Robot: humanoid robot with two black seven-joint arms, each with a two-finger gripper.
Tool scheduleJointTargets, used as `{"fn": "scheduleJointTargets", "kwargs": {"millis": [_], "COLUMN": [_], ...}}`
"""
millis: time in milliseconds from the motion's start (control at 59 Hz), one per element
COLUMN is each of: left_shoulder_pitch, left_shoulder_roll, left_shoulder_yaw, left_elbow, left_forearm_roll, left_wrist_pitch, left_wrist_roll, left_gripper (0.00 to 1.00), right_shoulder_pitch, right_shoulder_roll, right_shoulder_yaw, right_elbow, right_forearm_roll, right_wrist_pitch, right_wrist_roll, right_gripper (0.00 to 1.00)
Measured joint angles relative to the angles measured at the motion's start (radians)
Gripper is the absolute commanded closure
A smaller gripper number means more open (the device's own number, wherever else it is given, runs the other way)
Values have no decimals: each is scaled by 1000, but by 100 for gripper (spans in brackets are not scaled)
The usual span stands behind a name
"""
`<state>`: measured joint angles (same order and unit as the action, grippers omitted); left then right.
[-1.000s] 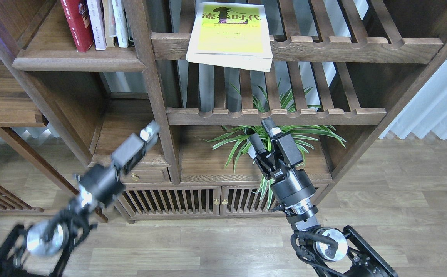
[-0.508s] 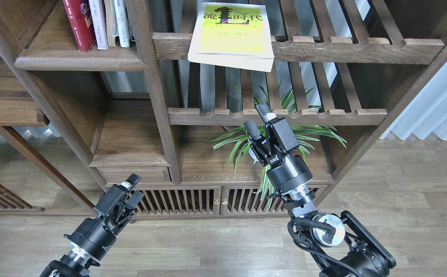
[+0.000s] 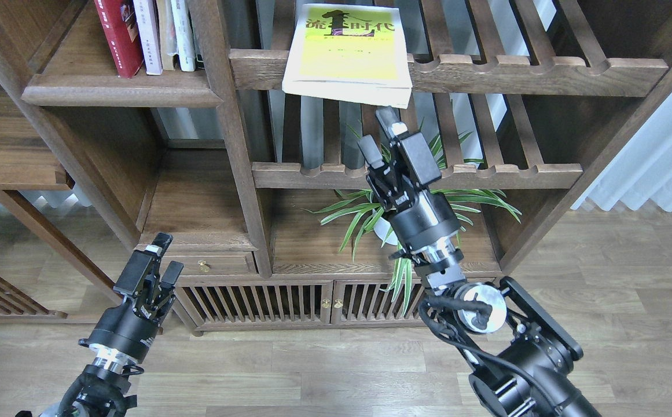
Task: Organize books on shelf
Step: 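Lower the left gripper and raise the right gripper toward the middle shelf, then push the right gripper under the yellow-green book's near edge and lift it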
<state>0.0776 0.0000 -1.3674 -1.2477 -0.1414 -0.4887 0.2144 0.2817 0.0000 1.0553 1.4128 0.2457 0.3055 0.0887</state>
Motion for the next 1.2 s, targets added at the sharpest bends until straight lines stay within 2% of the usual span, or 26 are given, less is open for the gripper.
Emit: {"fn": "scheduleJointTargets", "kwargs": {"millis": [237,610,983,1203], "left_shoulder_pitch": [10,8,6,7], "left_shoulder_roll": [0,0,0,13], "left_shoulder_yaw": [6,4,-7,-10], "left_elbow": [3,4,2,-1], "left_forearm_roll": [7,10,10,10], "left_wrist_pitch": [0,0,0,0], "left_wrist_roll": [-18,-18,-18,-18], "left_gripper": [1,1,1,1], "right_shoulder_pitch": [37,83,130,184], "right_shoulder_roll": [0,0,0,0], "right_shoulder_yaw": [-53,-58,-55,-54], "right_elbow": [-2,-6,-42,-69], "right_forearm_roll": [1,2,15,20], "right_wrist_pitch": [-12,-65,-96,-129], "right_wrist_roll": [38,42,48,65], "right_gripper": [1,1,10,23]}}
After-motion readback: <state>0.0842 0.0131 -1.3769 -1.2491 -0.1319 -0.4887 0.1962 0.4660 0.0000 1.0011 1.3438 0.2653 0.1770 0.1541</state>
